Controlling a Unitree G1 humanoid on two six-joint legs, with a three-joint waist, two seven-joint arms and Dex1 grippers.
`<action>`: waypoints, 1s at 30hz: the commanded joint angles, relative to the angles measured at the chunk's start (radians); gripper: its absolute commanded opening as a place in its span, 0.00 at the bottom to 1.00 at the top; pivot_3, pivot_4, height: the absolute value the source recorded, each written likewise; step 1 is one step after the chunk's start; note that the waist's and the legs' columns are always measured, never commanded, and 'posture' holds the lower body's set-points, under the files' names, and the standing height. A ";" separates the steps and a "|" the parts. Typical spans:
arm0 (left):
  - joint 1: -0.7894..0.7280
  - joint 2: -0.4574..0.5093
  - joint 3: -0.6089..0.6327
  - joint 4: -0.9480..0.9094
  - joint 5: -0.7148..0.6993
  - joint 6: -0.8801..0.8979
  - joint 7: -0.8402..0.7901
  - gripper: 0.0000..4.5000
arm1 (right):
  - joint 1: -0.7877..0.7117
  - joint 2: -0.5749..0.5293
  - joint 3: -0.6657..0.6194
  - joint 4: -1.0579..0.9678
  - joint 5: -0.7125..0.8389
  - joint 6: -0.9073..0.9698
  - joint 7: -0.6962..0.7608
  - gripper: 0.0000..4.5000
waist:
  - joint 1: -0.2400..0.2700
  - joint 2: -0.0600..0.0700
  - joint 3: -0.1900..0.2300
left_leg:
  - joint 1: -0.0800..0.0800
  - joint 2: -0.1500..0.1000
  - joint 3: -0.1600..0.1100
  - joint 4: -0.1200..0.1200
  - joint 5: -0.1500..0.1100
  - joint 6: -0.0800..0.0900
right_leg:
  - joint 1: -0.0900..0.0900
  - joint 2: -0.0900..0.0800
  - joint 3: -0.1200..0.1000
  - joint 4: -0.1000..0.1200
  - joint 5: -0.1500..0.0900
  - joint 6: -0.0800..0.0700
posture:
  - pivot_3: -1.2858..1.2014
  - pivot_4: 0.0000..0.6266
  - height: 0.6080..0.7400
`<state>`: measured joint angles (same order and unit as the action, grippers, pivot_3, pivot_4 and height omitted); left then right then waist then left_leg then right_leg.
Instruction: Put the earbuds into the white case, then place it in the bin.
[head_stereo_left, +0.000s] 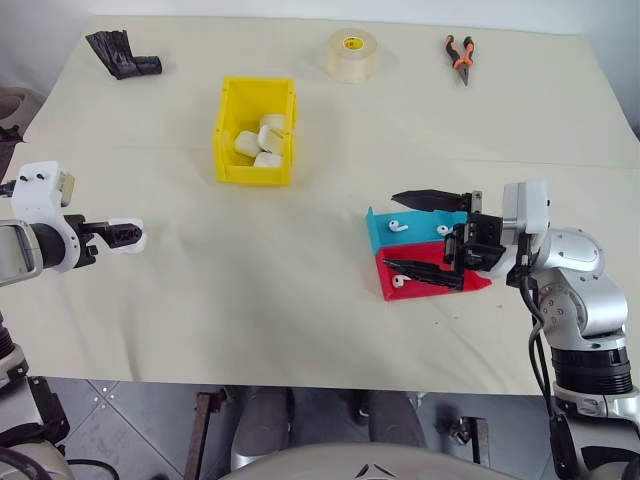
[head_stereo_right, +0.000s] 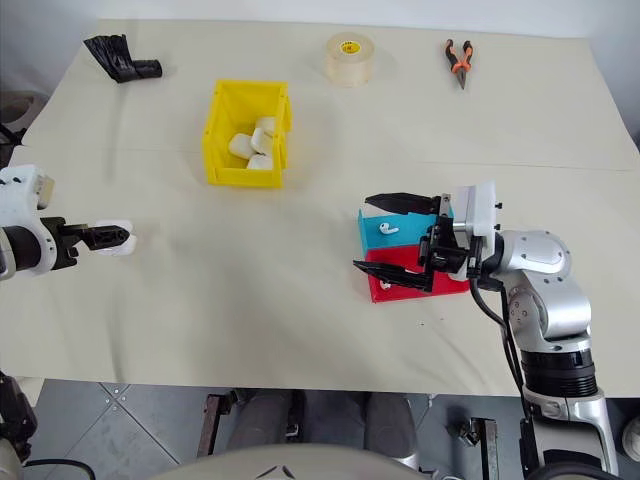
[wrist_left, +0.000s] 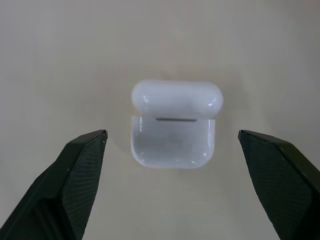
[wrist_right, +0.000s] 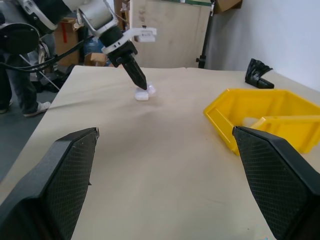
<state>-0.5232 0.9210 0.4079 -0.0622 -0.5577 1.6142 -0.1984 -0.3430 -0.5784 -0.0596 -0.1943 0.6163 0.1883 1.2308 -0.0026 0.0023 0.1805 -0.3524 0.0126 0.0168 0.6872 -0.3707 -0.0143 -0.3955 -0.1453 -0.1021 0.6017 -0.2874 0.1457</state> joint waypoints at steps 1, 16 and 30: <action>-0.026 0.034 -0.025 0.026 -0.016 0.000 0.004 0.99 | -0.016 0.021 0.000 -0.039 0.022 -0.012 -0.012 1.00 | 0.000 0.000 0.000 | 0.000 0.000 0.000 0.000 0.000 0.000 | 0.000 0.000 0.000 0.000 0.000 0.000 | 0.52 0.24 1.00; -0.064 -0.049 -0.054 0.062 0.011 0.000 0.067 0.99 | -0.010 0.050 0.016 -0.027 0.006 -0.038 -0.006 1.00 | -0.001 -0.001 0.000 | 0.000 0.000 0.000 0.000 0.000 0.000 | -0.001 0.000 0.000 0.001 0.000 0.000 | 0.52 0.24 1.00; -0.015 -0.070 -0.079 0.118 0.123 -0.063 0.014 0.86 | 0.013 0.061 0.005 -0.030 -0.003 -0.068 -0.023 1.00 | 0.000 0.000 0.000 | 0.001 0.000 0.001 0.000 0.001 -0.001 | -0.001 0.000 0.001 0.003 0.000 0.000 | 0.52 0.24 1.00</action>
<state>-0.5553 0.8449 0.3419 0.0434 -0.4548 1.5594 -0.1713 -0.3350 -0.5196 -0.0445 -0.1969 0.6047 0.1364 1.2111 -0.0026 0.0020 0.1805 -0.3512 0.0124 0.0180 0.6874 -0.3699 -0.0155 -0.3962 -0.1454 -0.1013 0.6047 -0.2875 0.1457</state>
